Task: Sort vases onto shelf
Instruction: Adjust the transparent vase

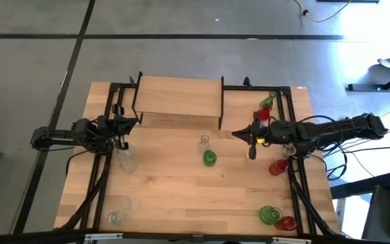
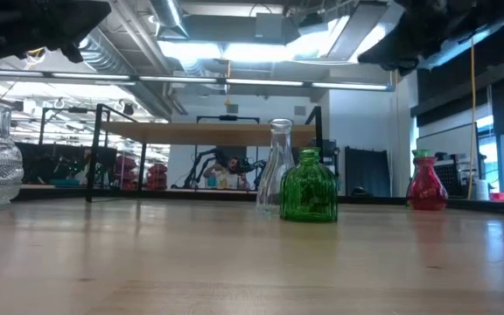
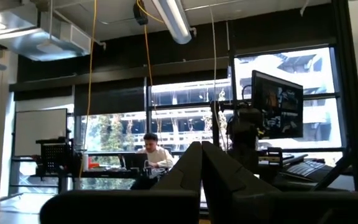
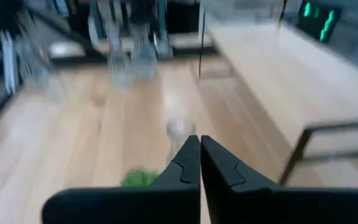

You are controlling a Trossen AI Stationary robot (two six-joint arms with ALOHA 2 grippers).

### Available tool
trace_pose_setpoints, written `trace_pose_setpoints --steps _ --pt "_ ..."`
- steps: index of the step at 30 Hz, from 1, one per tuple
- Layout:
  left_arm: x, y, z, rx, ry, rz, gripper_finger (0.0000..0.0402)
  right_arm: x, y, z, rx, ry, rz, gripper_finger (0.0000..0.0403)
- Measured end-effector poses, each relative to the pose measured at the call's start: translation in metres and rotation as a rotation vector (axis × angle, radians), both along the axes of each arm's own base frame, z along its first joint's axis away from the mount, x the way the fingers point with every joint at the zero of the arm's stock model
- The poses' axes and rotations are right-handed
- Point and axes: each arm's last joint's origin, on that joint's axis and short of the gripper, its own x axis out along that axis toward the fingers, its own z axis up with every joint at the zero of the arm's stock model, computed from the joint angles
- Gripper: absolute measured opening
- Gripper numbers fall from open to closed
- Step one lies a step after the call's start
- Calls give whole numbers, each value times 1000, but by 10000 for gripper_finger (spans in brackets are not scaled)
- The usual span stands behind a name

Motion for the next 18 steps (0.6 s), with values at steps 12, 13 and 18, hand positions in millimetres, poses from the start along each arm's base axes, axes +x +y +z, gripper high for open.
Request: trace_pose_setpoints --steps 12,13,18 --pt "0 0 0 0 6 0 0 -44 -3 48 321 381 -179 1" --pt "0 0 -1 0 7 0 0 -47 -3 52 376 403 -194 1" --pt "0 0 -1 -6 6 -4 0 -64 0 51 659 602 -279 1"
